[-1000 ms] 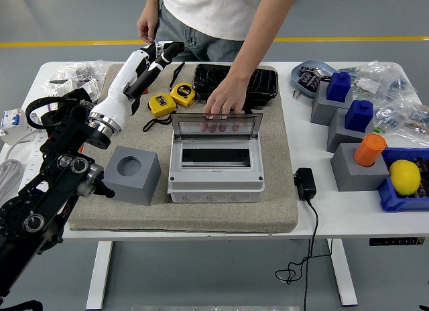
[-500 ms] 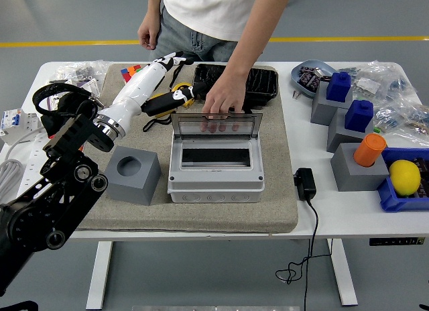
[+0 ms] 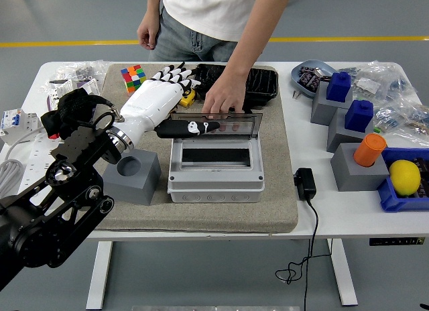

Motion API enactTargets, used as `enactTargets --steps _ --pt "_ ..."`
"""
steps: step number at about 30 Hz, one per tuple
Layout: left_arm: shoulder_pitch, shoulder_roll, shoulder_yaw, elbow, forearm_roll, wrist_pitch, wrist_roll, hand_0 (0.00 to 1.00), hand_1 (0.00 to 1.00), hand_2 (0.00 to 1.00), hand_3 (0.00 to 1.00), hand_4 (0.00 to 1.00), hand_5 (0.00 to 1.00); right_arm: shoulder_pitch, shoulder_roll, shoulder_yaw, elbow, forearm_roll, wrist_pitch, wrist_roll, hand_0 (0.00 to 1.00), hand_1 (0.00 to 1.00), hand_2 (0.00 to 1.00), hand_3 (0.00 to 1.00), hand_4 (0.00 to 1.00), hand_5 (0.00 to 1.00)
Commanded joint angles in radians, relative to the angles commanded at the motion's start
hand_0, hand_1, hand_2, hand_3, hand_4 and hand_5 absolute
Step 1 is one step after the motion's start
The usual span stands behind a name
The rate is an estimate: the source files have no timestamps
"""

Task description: Fetch the battery,place it into the box,close the lid of the box

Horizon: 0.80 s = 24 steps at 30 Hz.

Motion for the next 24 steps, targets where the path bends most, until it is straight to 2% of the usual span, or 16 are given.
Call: enactTargets --steps 12,24 --pt "0.023 0.014 0.051 -0.065 0.000 -0.009 0.009 0.998 0.998 0.998 0.791 0.998 0.998 -0.002 -0.002 -0.006 -0.001 0.005 0.002 0.001 0.671 0.572 0.574 0.633 0.998 0.998" --pt "0.027 0.022 0.089 -0.084 0.000 -0.015 0.013 0.998 0.998 0.998 0.782 0.998 0.998 -0.002 -0.003 -0.007 -0.001 0.006 0.002 0.001 0.671 0.573 0.574 0.633 0.998 0.998"
